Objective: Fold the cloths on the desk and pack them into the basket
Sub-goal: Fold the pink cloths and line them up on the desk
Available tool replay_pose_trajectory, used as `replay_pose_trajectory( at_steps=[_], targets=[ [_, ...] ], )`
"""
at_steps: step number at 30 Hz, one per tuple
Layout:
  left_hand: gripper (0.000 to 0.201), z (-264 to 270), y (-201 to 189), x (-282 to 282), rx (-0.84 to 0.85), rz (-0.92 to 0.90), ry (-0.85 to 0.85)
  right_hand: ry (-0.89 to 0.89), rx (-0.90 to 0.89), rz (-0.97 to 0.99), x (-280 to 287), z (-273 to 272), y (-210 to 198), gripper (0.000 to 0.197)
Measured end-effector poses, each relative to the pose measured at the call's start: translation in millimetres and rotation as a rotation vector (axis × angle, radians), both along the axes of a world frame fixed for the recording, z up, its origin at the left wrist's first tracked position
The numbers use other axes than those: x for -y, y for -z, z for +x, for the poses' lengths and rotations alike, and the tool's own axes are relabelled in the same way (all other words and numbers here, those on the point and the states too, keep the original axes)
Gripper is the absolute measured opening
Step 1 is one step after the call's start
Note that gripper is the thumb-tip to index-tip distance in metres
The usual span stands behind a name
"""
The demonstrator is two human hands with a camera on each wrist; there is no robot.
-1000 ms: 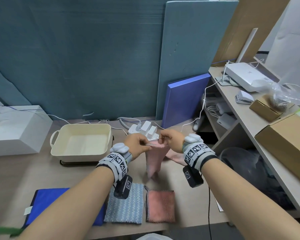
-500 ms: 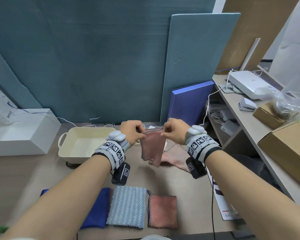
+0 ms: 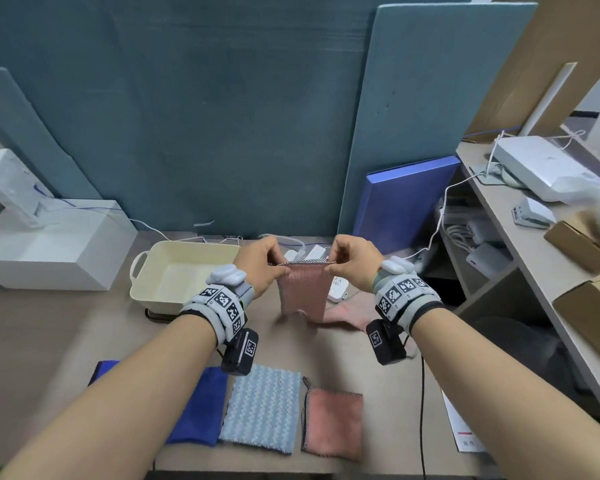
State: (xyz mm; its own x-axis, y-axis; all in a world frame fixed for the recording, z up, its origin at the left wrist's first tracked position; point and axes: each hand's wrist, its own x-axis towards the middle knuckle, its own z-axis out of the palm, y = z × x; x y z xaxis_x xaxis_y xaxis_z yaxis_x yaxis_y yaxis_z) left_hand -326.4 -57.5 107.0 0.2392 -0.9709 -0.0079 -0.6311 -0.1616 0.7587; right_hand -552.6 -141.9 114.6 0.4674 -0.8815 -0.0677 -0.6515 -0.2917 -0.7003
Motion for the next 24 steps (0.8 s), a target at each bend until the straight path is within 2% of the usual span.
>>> replay_pose_trajectory(
  at_steps=[3, 7, 10, 14, 17, 21, 24],
  targets=[
    [0.032, 6.8, 10.2, 8.0, 0.011, -0.004, 0.001, -0.024, 0.016, 0.030, 7.1, 11.3, 11.7, 0.026],
    [0.039, 18.8, 8.1, 22.5, -0.042, -0.029, -0.016, -0.033, 0.013, 0.030, 21.8, 26.1, 7.4, 0.023],
    [0.037, 28.0, -1.3, 30.1, -0.045, -0.082, -0.024, -0.009, 0.014, -0.003, 29.7, 34.4, -4.6, 0.017],
    [0.028, 36.2, -4.2, 24.2, -0.053, -0.033, 0.047, 0.012, 0.019, 0.017, 26.3, 34.5, -7.3, 0.024],
    [0.019, 32.8, 10.1, 5.6, -0.067, 0.064, 0.108, -0.023, -0.004, 0.102, 14.9, 27.2, 11.7, 0.020],
    [0.012, 20.1, 50.9, -34.1, -0.016, 0.219, 0.181, -0.086, -0.040, 0.288, -21.1, 11.6, 63.3, 0.022],
    [0.018, 13.4, 92.6, -63.9, 0.006, 0.376, 0.227, -0.122, -0.134, 0.393, -49.1, 0.7, 106.5, 0.029]
  ],
)
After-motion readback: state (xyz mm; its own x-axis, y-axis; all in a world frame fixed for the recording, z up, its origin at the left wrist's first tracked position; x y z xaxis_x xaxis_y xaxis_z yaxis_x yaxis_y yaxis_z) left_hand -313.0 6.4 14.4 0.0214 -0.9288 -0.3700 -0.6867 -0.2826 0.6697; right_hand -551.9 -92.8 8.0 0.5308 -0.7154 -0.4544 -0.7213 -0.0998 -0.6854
